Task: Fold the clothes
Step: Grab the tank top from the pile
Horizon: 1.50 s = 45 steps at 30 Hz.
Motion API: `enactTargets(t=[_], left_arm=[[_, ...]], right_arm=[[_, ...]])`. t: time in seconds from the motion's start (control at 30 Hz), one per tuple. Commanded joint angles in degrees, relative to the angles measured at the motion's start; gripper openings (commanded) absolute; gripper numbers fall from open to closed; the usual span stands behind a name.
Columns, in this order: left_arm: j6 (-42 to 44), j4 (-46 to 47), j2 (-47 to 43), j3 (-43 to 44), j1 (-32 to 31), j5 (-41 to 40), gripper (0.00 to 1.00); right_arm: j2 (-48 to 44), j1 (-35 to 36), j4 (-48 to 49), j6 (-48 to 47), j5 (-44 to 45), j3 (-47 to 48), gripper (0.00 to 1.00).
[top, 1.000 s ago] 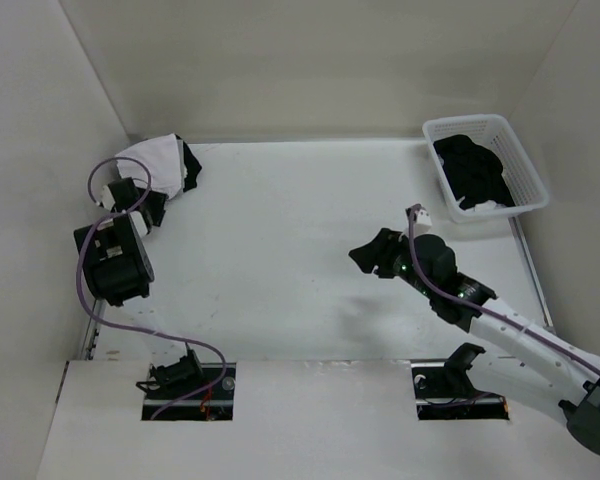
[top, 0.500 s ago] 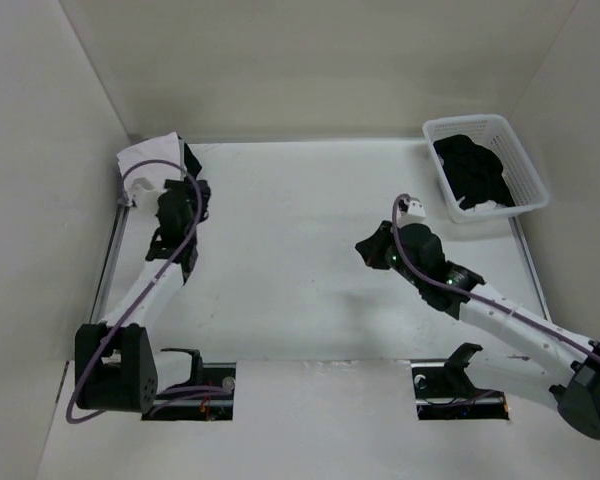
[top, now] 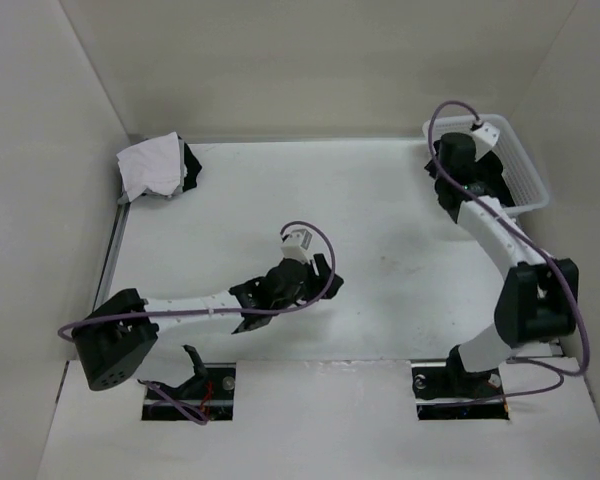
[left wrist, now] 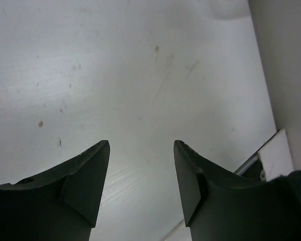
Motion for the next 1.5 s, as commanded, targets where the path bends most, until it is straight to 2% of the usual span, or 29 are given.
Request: enactTargets(t=[0.0, 0.2, 0.37, 0.57, 0.97, 1.07, 1.13, 1.23, 1.33, 1.47], left_arm=[[1.4, 5.3, -1.3, -3.8, -1.1, 1.0, 0.53], [3.1, 7.9, -2.4, -6.1, 0.3, 6.7, 0.55], [2.5, 10.4, -1.0, -6.8, 1.6, 9.0, 0.55], [2.2, 11.4, 1.5, -6.4, 4.3, 11.0, 0.55], [0.8, 13.6, 5.0, -4.8, 7.3, 14.6, 0.54], [0.7, 13.9, 5.7, -4.8, 7.3, 14.8, 0.54], [0.4, 14.0, 6.2, -4.8, 7.5, 15.3, 0.54], [0.3, 14.5, 6.9, -4.8, 7.5, 15.6, 0.54], [0.1, 14.7, 7.5, -4.3, 7.4, 16.1, 0.53], [-0.2, 15.0, 7.9, -4.0, 7.1, 16.4, 0.53]], right_arm=[[8.3, -8.7, 0.4, -4.5, 5.6, 7.2, 0.43], [22.4, -17.8, -2.6, -8.8, 6.2, 18.1, 0.52], [29.4, -22.4, -3.9, -10.1, 3.3, 24.5, 0.54], [36.9, -23.4, -8.6, -12.5, -1.2, 33.3, 0.57], [43.6, -23.6, -13.2, -12.7, -4.2, 39.9, 0.5], [44.6, -23.5, -13.0, -12.5, -4.6, 40.6, 0.44], [44.6, -23.5, -12.7, -12.1, -4.3, 40.5, 0.24], [41.9, -23.4, -8.9, -11.4, -3.4, 37.7, 0.06], [34.8, -23.1, -1.6, -10.7, -0.2, 31.0, 0.02], [23.9, -21.3, 5.2, -9.6, 1.3, 23.3, 0.01]])
